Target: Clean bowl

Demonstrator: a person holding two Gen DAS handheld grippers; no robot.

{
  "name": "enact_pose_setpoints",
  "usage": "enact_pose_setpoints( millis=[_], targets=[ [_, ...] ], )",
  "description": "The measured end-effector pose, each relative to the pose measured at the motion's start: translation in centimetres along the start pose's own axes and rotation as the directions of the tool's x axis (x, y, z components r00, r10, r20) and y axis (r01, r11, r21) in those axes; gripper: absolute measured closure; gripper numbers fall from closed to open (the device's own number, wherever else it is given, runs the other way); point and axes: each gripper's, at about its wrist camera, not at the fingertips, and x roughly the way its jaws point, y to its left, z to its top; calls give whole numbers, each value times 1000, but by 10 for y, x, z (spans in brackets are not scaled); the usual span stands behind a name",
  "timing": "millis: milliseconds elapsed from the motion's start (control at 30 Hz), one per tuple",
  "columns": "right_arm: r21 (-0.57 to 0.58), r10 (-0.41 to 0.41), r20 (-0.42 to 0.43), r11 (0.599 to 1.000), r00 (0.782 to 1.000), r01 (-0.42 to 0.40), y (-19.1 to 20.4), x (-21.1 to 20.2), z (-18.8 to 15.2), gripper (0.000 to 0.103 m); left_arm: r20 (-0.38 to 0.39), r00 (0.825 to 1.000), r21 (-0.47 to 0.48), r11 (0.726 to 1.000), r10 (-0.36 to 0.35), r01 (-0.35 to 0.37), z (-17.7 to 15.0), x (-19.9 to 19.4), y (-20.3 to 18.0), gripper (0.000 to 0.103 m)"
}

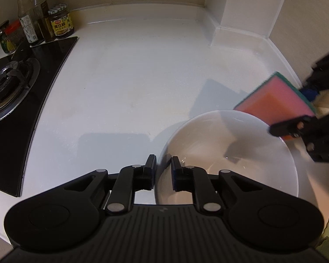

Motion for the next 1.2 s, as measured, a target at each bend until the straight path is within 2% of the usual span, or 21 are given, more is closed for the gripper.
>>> enact_pose_setpoints(
  millis=[167, 300, 533, 600, 733, 833, 1000, 1100, 1200],
  targets=[
    [134, -52, 26, 990, 998, 48, 10, -16, -27, 76, 2, 1000, 5, 1000, 3, -3, 1, 2, -2, 87],
    [268, -92, 34, 960, 995, 80, 27, -29, -53, 76, 6, 1000, 13, 1000, 2, -2, -1, 0, 1, 87],
    [498, -145, 107, 864, 984, 73, 61, -31, -102, 76, 9, 1000, 23, 1000, 11, -11, -1, -1, 1, 86],
    [565, -156, 126, 823, 980, 58, 72, -35, -111, 76, 10, 1000, 24, 1000, 14, -15, 0, 0, 1, 86],
    [623, -197, 116, 778, 973, 83, 95, -41, -116, 76, 12, 1000, 25, 1000, 16, -17, -1, -2, 0, 86],
    [691, -225, 124, 719, 966, 78, 111, -46, -121, 76, 14, 1000, 13, 1000, 24, -24, -1, -2, 3, 86],
    [797, -237, 186, 604, 954, -6, 134, -51, -129, 76, 15, 998, -20, 998, 55, -55, 2, -2, 14, 88],
    [815, -265, 209, 580, 942, -18, 131, -43, -121, 76, -2, 998, -18, 998, 66, -66, 8, 0, 24, 93],
    [809, -292, 211, 588, 933, 1, 119, -33, -106, 76, -40, 998, 12, 999, 46, -45, 16, 2, 34, 95]
  ],
)
